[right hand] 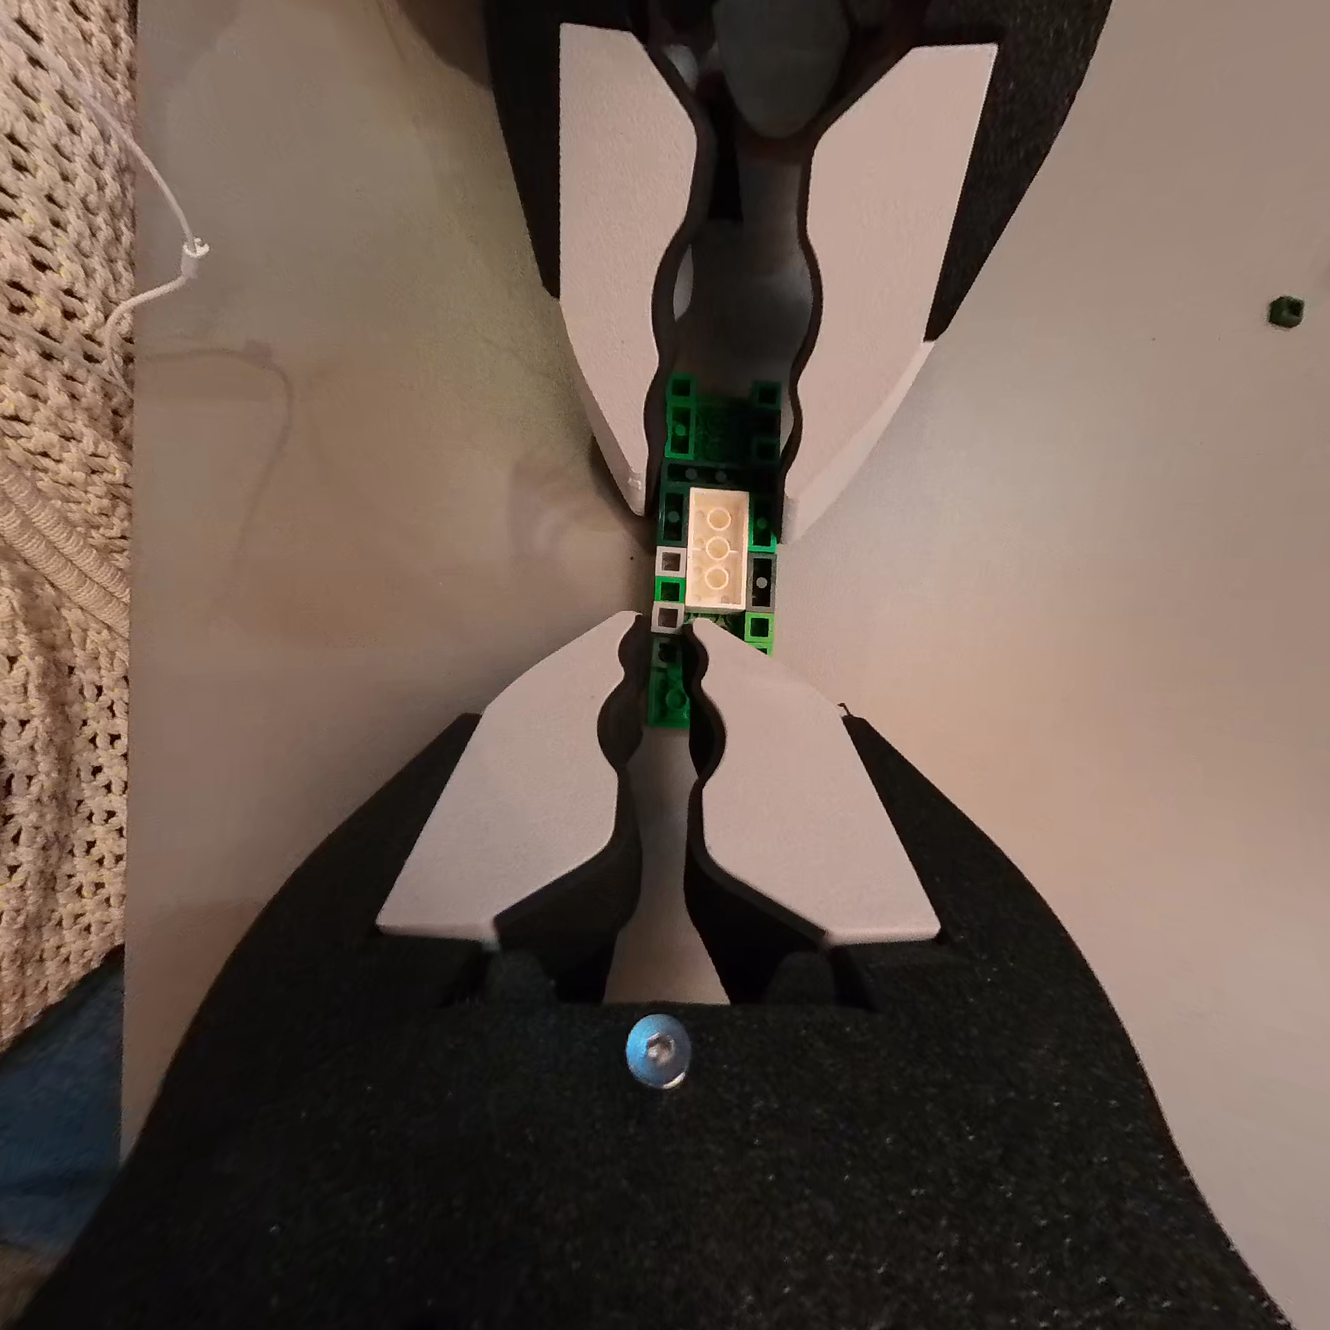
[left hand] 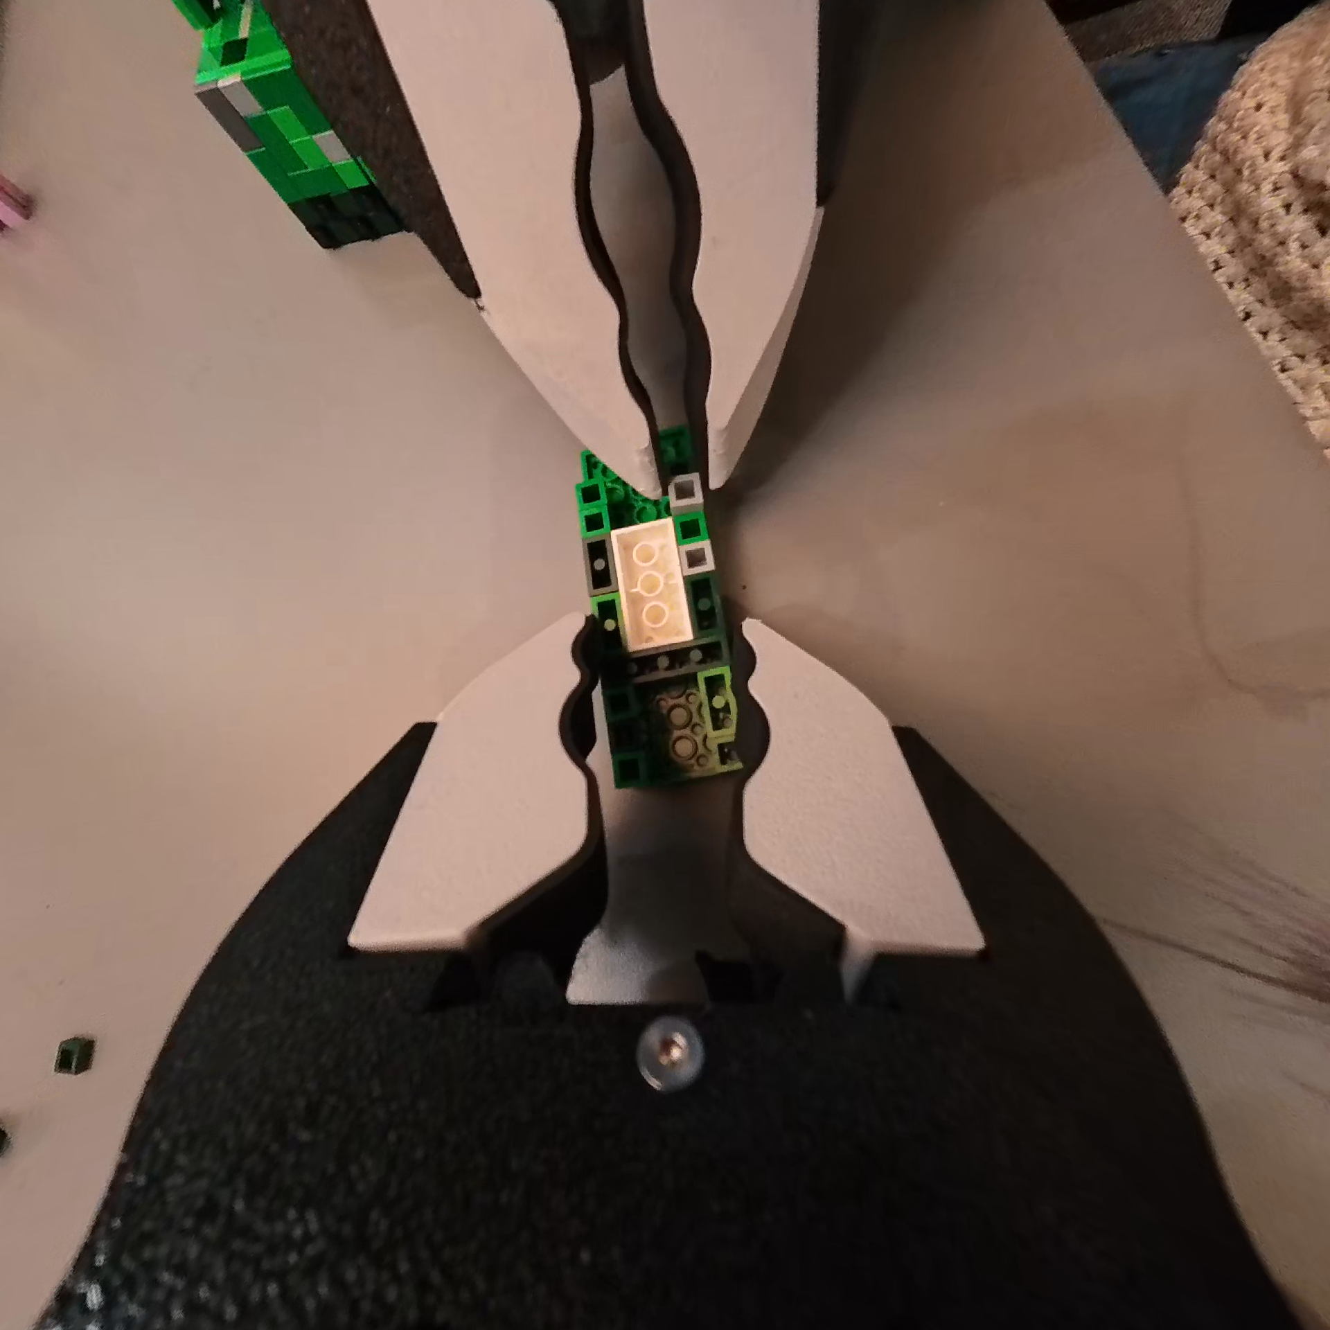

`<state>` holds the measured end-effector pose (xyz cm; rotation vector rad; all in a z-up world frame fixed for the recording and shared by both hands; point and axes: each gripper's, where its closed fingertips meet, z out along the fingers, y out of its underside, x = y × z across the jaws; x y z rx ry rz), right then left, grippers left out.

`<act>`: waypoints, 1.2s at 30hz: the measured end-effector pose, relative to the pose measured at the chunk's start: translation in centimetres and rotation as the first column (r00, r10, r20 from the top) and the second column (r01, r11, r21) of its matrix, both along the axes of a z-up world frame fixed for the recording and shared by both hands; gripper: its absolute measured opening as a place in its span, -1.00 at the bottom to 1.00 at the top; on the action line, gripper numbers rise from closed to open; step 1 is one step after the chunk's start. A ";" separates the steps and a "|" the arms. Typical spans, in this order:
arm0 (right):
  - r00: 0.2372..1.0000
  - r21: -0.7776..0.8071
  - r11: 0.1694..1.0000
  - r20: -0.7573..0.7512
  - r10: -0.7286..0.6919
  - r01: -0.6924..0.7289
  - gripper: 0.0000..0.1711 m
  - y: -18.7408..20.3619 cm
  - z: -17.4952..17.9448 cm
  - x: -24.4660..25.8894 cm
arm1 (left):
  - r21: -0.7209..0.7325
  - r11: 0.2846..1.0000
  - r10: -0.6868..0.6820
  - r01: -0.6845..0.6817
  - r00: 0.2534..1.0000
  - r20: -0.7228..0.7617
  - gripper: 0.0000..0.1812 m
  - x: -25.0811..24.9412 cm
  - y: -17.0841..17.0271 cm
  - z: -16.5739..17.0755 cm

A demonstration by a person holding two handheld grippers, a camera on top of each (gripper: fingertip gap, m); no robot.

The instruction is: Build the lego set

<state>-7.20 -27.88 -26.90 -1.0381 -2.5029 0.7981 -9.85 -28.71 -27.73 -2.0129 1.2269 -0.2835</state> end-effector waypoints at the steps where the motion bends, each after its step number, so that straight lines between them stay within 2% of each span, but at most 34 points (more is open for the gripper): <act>1: 1.000 0.001 1.000 -0.002 -0.002 0.002 -0.91 0.0 0.0 0.0 | 0.000 1.000 0.000 0.000 1.000 0.000 -0.62 0.0 0.0 0.0; 13: 0.998 0.014 1.000 -0.053 -0.019 0.020 -0.88 0.1 0.5 0.2 | -0.004 1.000 0.005 -0.005 1.000 0.004 -0.62 -0.1 0.1 -0.1; 21: 0.967 0.027 0.997 -0.248 -0.065 0.074 -0.78 -0.2 1.2 0.6 | -0.024 0.999 0.041 -0.041 0.999 0.023 -0.62 -0.1 0.3 -0.1; 27: 0.893 0.171 0.976 -0.448 -0.046 0.135 -0.58 -0.1 1.1 0.2 | -0.039 0.996 0.082 -0.081 0.996 0.038 -0.62 -0.1 0.5 0.0; 29: 0.839 0.271 0.946 -0.544 -0.003 0.179 -0.48 0.3 1.7 -0.1 | -0.043 0.993 0.110 -0.108 0.993 0.038 -0.62 -0.4 0.7 0.1; 31: 0.789 0.396 0.891 -0.610 0.075 0.222 -0.48 0.7 2.3 -0.3 | -0.047 0.989 0.141 -0.138 0.988 0.058 -0.63 -0.7 1.0 0.6; 36: 0.710 0.648 0.689 -0.648 0.275 0.324 -0.46 1.2 2.9 -1.4 | -0.060 0.976 0.214 -0.207 0.965 0.152 -0.62 -1.2 1.4 2.9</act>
